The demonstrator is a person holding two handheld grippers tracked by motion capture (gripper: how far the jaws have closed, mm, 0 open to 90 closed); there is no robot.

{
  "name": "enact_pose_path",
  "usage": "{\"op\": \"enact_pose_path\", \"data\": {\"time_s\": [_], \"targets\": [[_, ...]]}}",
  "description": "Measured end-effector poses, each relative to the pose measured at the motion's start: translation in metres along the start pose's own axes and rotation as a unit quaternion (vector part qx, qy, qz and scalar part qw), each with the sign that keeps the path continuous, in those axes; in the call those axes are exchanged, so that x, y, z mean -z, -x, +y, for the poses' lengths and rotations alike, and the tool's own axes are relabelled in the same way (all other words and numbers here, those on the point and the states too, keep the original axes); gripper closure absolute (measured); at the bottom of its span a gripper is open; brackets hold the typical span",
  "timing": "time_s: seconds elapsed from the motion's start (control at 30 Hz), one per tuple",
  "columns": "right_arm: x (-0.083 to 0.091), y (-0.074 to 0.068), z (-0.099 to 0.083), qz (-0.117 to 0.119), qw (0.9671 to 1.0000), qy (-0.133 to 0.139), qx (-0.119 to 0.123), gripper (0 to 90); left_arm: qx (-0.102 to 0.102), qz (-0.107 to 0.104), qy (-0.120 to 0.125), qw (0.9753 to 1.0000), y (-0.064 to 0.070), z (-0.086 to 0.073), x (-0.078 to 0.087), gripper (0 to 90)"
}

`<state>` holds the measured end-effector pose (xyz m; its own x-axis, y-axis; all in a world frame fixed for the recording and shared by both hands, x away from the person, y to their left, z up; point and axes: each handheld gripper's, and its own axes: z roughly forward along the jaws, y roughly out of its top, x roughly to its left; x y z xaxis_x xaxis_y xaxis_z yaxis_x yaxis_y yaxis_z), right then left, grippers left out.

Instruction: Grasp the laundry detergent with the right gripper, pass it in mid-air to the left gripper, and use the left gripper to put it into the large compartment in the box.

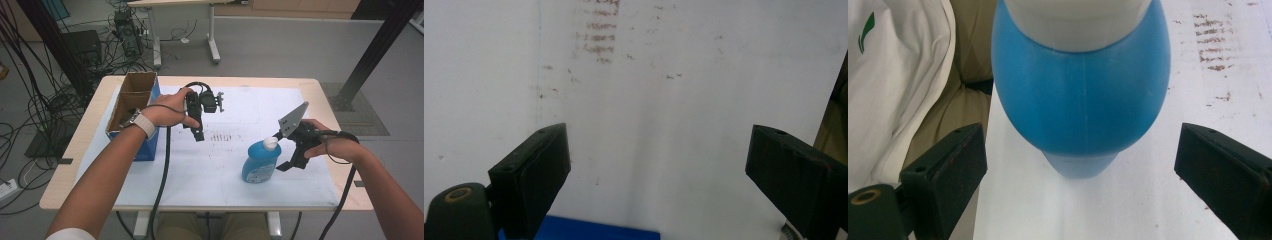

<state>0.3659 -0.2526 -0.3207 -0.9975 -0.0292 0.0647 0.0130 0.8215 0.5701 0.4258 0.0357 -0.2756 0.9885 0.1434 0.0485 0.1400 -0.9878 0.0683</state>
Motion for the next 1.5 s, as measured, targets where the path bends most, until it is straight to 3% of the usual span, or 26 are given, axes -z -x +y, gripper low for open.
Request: {"op": "enact_pose_path", "data": {"time_s": [1.5], "targets": [[-0.0005,0.0011,0.0052,0.002,1.0,-0.002,0.002,6.8,0.006,0.004,0.003,1.0,-0.0004,-0.0034,0.0009,11.1]]}}
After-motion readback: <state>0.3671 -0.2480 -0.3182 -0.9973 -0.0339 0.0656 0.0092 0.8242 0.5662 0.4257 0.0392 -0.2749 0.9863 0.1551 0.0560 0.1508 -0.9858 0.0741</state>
